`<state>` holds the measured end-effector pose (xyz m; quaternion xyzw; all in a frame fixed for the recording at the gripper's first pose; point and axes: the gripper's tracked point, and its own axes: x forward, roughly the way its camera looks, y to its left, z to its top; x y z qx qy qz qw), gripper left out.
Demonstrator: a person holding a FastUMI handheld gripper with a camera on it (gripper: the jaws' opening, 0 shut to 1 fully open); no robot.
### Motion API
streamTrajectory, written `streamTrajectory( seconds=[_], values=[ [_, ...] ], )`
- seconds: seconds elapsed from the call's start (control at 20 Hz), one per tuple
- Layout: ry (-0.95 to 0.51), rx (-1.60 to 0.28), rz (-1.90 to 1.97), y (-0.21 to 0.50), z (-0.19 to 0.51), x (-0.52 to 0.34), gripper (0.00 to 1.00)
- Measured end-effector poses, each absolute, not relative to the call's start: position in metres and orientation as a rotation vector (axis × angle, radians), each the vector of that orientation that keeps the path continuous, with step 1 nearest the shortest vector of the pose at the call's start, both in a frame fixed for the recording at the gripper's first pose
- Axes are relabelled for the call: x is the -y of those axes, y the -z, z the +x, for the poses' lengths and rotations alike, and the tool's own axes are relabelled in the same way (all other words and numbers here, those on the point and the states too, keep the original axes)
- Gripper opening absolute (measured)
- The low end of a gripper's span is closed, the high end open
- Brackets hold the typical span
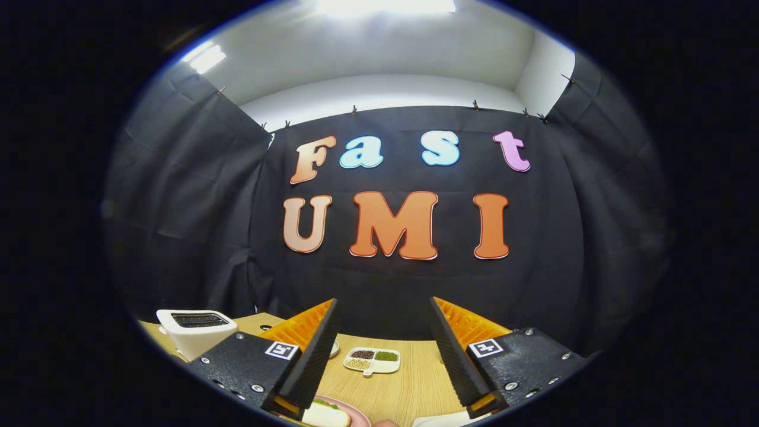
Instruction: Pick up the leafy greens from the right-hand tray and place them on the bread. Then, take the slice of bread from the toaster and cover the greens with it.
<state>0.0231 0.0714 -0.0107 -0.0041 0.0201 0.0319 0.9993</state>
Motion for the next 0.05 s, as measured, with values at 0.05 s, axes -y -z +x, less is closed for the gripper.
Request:
streamTrajectory(
  seconds=[0.05],
  values=[
    [-0.061, -0.034, -0.007, 0.0074, 0.0226, -0.0707, 0.89]
  ],
)
